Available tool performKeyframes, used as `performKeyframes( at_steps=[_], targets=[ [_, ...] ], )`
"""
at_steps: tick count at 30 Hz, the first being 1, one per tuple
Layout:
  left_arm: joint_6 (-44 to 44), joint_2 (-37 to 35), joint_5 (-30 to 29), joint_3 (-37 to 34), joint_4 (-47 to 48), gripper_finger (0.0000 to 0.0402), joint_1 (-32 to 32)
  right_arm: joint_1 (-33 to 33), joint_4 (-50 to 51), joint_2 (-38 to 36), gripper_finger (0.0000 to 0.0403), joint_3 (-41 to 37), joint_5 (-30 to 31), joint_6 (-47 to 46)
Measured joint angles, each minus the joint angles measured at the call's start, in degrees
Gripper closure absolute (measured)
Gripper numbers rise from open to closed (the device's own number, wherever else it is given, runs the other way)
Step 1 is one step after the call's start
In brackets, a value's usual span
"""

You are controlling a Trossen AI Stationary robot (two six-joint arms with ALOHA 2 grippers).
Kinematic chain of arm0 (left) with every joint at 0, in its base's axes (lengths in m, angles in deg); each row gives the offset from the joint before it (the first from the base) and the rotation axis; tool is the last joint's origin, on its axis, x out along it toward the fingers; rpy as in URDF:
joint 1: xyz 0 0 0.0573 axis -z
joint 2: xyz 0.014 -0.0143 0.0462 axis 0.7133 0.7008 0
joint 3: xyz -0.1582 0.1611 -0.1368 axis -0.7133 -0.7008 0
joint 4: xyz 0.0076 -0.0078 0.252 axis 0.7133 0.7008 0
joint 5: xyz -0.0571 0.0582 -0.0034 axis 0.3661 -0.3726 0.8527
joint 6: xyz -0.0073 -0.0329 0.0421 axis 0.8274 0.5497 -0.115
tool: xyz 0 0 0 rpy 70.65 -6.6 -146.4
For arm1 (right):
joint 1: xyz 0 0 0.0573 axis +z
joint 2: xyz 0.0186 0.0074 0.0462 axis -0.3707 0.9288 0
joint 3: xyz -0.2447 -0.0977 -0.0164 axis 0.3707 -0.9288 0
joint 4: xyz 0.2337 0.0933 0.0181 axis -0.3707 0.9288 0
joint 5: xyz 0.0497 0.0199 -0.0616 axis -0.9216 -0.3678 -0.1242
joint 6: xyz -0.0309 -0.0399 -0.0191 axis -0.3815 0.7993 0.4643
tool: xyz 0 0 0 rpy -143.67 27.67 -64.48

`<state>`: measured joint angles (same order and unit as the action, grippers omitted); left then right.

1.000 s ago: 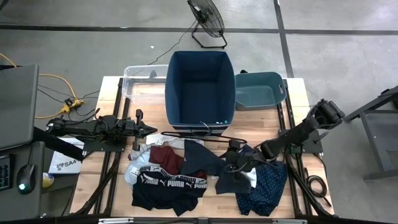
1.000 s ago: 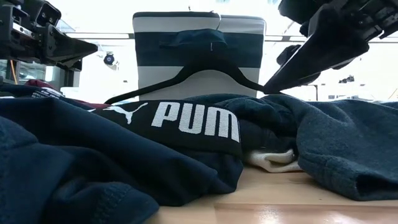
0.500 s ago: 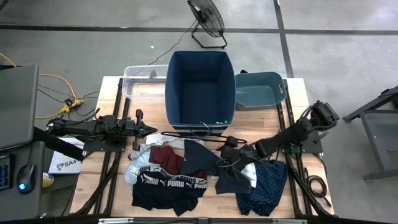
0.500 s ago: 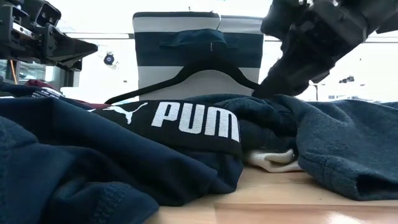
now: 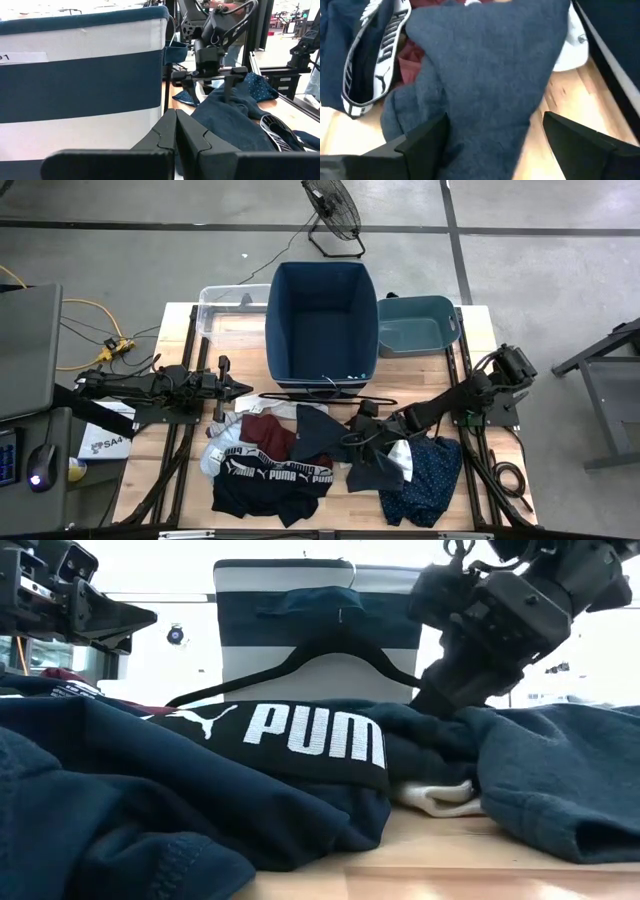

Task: Pick & Place Cloths
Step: Put the black boxer into the transparent bin

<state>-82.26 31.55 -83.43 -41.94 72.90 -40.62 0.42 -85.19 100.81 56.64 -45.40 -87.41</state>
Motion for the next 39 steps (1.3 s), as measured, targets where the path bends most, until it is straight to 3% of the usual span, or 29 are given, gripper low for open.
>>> performKeyframes(
  at_steps=[7,12,20,26,39],
  targets=[
    [0.02,0.0,0.0,0.0,-0.01,0.04,0.0,-0.11,-1.98,3.57,0.0102,1.69,-2.05,-0.21],
    [0.0,0.02,0.08,0.0,0.04,0.04,0.0,-0.57,-2.47,3.58,0.0141,1.88,-2.28,-0.64],
    [0.02,0.02,0.11,0.0,0.02,0.04,0.0,-0.96,-4.38,3.31,0.0272,1.88,-2.3,-10.3],
    [0.0,0.02,0.17,0.0,0.03,0.04,0.01,-0.81,-7.3,1.93,0.0384,1.88,-2.34,-12.44],
    [0.02,0.02,0.26,0.0,0.07,0.04,0.01,0.48,-5.12,-7.32,0.0397,7.28,0.38,-13.03]
  ],
)
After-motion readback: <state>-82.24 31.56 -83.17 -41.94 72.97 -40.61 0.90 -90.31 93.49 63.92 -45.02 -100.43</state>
